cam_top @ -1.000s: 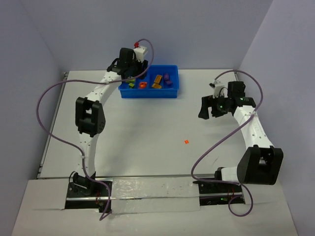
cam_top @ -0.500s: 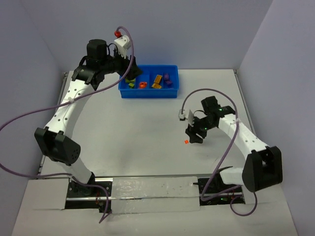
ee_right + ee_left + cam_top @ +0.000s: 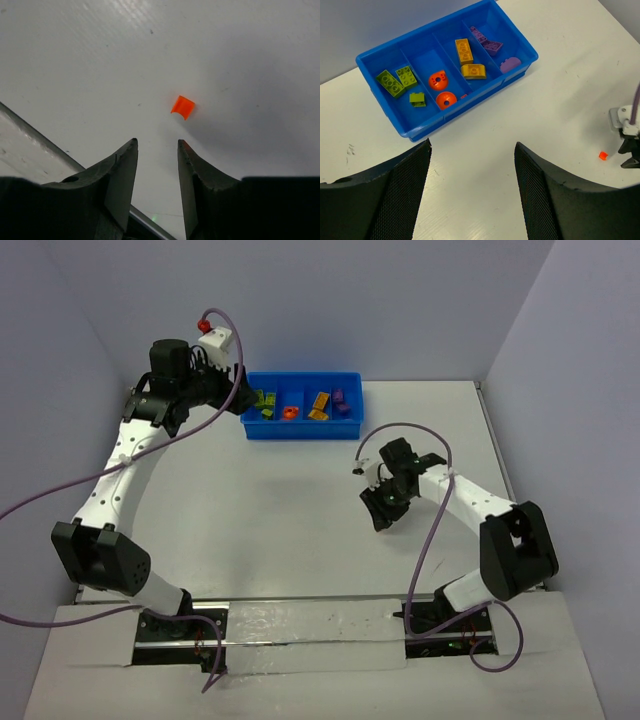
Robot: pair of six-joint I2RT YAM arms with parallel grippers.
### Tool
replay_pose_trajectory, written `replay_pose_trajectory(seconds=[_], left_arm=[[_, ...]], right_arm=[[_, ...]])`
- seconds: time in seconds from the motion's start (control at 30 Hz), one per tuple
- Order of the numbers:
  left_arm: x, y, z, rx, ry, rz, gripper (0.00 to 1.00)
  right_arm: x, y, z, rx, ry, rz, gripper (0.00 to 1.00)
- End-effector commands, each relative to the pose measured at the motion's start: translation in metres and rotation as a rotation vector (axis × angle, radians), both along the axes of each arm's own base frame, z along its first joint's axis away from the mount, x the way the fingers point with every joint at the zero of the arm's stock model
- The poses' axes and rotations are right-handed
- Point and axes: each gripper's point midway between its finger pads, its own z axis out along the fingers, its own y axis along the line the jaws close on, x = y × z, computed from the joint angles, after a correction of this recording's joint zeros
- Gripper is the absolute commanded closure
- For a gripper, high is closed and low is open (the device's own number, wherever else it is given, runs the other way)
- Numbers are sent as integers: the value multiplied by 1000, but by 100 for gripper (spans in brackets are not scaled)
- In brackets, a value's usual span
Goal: Sort the legos into containers by color
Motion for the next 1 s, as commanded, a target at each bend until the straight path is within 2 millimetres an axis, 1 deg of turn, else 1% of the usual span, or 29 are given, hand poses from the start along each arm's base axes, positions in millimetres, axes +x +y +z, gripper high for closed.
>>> replay_pose_trajectory(seconds=[0.0, 0.1, 0.2, 0.23, 0.27, 0.3, 0.47, 0.63, 0.83, 0.97], left_arm=[[1, 0, 34, -30, -98, 21, 26], [5, 1, 36, -30, -111, 29, 26], [6, 1, 36, -30, -112, 30, 26], [6, 1, 36, -30, -112, 30, 26], [6, 1, 36, -30, -114, 31, 26], [6, 1, 35, -29, -112, 31, 26], [7, 1, 33, -28, -108, 30, 26], [10, 2, 29, -22, -103, 40, 26], [10, 3, 23, -14, -99, 45, 26], [10, 3, 23, -18, -100, 43, 25]], right_arm=[[16, 0, -2, -59, 25, -176, 56], [18, -2, -9, -91, 54, -228, 51], [22, -4, -16, -125, 67, -272, 37], [24, -5, -17, -129, 60, -278, 34], [27, -5, -16, -129, 49, -281, 32], [31, -5, -15, -127, 31, -285, 32], [34, -2, -20, -128, 48, -279, 33], [45, -2, -22, -147, 5, -332, 39], [45, -3, -25, -175, -6, -352, 41], [44, -1, -28, -185, 9, -376, 42]])
